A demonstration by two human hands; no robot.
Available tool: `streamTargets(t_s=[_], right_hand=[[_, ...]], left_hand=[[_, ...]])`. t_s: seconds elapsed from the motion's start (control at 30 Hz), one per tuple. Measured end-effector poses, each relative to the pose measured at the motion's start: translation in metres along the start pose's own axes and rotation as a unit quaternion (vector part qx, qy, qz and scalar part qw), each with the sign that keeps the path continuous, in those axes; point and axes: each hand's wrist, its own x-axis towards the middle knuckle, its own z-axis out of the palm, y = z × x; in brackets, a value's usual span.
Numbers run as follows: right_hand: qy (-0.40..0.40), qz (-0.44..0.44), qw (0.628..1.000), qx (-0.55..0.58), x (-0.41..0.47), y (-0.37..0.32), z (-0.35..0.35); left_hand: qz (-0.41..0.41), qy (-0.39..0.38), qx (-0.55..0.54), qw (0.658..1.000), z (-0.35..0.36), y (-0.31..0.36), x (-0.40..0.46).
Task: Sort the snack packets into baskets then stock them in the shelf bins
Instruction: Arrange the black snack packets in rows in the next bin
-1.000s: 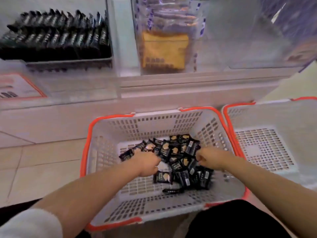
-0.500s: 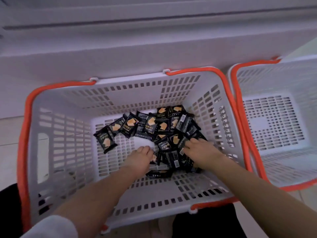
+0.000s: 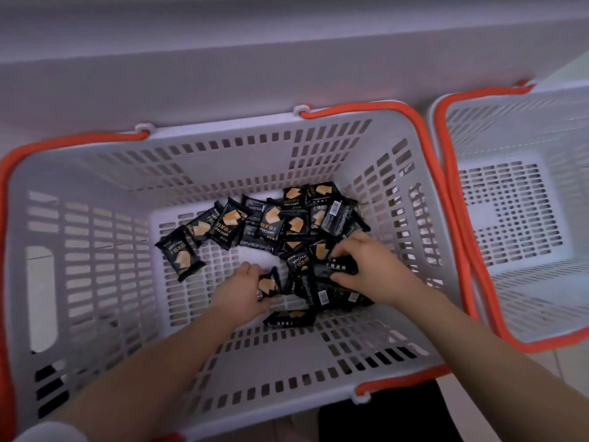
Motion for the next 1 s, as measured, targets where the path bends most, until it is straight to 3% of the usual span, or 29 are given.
streamTargets(t_s=[0.1, 0.2, 0.27, 0.37, 0.43, 0.53, 0.7, 0.8, 0.87, 0.93, 1.0], right_hand=[[0.07, -0.002, 0.995, -0.074, 0.009, -0.014, 0.017], [0.004, -0.071, 0.976, -0.206, 0.02, -0.023, 0.041], [-0.058, -0.081, 0.973, -0.209, 0.023, -0.024, 0.051], [-0.041, -0.028, 0.992, -0.118, 0.024, -0.022, 0.054], [0.0, 0.03, 0.996, -0.086, 0.025, -0.018, 0.054], [0.043, 0.13, 0.99, -0.021, 0.027, -0.018, 0.058], [0.015, 0.196, 0.98, -0.032, 0.031, -0.021, 0.066], [0.024, 0.164, 0.98, 0.114, 0.031, -0.024, 0.061], [0.049, 0.095, 0.977, 0.183, 0.026, -0.03, 0.054], [0.065, 0.01, 0.984, 0.166, 0.021, -0.035, 0.051], [0.071, -0.046, 0.99, 0.115, 0.018, -0.037, 0.049]], left_hand=[[-0.073, 0.002, -0.173, 0.982, -0.009, -0.007, -0.009], [-0.103, -0.018, -0.346, 0.932, -0.015, -0.009, -0.014], [-0.121, -0.023, -0.432, 0.893, -0.018, -0.006, -0.017], [-0.187, -0.024, -0.526, 0.829, -0.025, 0.001, -0.016], [-0.204, -0.026, -0.538, 0.817, -0.026, 0.003, -0.016], [-0.168, -0.02, -0.493, 0.854, -0.024, 0.003, -0.015], [-0.139, 0.008, -0.535, 0.833, -0.03, 0.009, -0.017], [-0.131, 0.031, -0.549, 0.825, -0.032, 0.015, -0.016], [-0.122, 0.033, -0.558, 0.82, -0.033, 0.019, -0.016], [-0.111, 0.02, -0.586, 0.802, -0.036, 0.022, -0.018], [-0.11, -0.007, -0.644, 0.757, -0.041, 0.022, -0.02]])
